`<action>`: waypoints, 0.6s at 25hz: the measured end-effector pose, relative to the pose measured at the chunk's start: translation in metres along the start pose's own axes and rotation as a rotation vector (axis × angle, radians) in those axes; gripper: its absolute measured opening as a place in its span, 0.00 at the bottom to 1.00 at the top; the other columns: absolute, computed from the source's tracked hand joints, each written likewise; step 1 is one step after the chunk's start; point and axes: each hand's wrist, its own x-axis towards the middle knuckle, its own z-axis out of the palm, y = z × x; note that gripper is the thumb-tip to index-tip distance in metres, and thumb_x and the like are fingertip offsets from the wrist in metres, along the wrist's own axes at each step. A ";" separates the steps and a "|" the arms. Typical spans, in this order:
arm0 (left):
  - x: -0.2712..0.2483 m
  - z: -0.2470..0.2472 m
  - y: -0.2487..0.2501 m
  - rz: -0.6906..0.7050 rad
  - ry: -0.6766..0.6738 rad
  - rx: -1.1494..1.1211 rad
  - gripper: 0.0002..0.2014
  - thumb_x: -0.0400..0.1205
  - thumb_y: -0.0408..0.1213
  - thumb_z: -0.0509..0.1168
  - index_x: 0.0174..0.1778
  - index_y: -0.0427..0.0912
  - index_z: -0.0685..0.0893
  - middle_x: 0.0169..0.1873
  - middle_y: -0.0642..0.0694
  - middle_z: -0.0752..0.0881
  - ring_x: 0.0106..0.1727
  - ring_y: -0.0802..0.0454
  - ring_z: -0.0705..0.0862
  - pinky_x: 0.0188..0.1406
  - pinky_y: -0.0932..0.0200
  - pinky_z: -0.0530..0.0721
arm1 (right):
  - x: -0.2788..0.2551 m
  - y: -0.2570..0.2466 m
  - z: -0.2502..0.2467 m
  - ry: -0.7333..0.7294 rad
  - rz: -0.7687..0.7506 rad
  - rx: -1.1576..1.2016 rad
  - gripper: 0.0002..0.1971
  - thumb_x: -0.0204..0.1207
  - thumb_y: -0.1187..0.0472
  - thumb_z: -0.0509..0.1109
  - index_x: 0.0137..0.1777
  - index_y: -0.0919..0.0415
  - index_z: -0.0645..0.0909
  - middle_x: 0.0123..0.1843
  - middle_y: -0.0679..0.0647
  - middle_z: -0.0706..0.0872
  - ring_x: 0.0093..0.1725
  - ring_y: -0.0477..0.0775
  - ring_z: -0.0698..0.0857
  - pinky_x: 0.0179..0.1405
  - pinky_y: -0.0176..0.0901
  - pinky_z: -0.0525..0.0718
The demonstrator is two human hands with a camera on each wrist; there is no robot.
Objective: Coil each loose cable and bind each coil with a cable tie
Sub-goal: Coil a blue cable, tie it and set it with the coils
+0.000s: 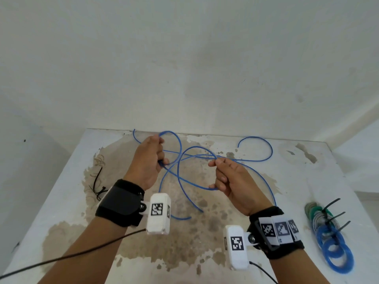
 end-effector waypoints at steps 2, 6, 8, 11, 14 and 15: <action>-0.012 0.004 -0.007 0.036 -0.139 0.270 0.14 0.93 0.42 0.54 0.43 0.43 0.77 0.22 0.56 0.62 0.22 0.59 0.59 0.24 0.62 0.68 | 0.006 -0.008 0.000 0.046 -0.047 -0.066 0.13 0.91 0.60 0.58 0.56 0.63 0.83 0.30 0.50 0.71 0.22 0.45 0.71 0.35 0.44 0.85; -0.030 0.009 -0.014 0.067 -0.307 0.557 0.14 0.92 0.42 0.55 0.44 0.42 0.78 0.23 0.57 0.64 0.23 0.58 0.60 0.23 0.62 0.63 | 0.017 -0.027 0.006 0.075 -0.095 -0.179 0.13 0.90 0.56 0.61 0.59 0.56 0.88 0.41 0.50 0.75 0.31 0.45 0.79 0.32 0.40 0.83; -0.034 0.011 -0.015 0.087 -0.343 0.652 0.14 0.91 0.44 0.57 0.43 0.43 0.80 0.23 0.58 0.66 0.23 0.59 0.62 0.23 0.62 0.66 | 0.021 -0.032 0.010 0.073 -0.107 -0.251 0.13 0.90 0.54 0.62 0.59 0.52 0.90 0.44 0.50 0.76 0.34 0.45 0.80 0.34 0.40 0.84; -0.039 0.016 -0.015 0.086 -0.368 0.724 0.15 0.91 0.47 0.57 0.42 0.44 0.81 0.24 0.59 0.67 0.24 0.60 0.65 0.24 0.63 0.68 | 0.025 -0.034 0.016 0.057 -0.127 -0.312 0.13 0.89 0.52 0.63 0.61 0.50 0.89 0.38 0.39 0.82 0.38 0.45 0.81 0.36 0.39 0.85; -0.046 0.023 -0.014 0.086 -0.407 0.806 0.15 0.90 0.49 0.57 0.42 0.46 0.81 0.25 0.55 0.68 0.25 0.57 0.65 0.25 0.61 0.69 | 0.027 -0.034 0.019 0.044 -0.150 -0.382 0.14 0.90 0.52 0.62 0.63 0.52 0.89 0.33 0.34 0.82 0.42 0.46 0.80 0.40 0.39 0.85; -0.048 0.026 -0.013 0.092 -0.415 0.846 0.15 0.90 0.49 0.57 0.41 0.47 0.81 0.27 0.52 0.70 0.25 0.56 0.66 0.26 0.59 0.70 | 0.027 -0.033 0.020 0.039 -0.157 -0.397 0.14 0.90 0.52 0.62 0.63 0.52 0.89 0.33 0.33 0.83 0.43 0.47 0.80 0.43 0.40 0.85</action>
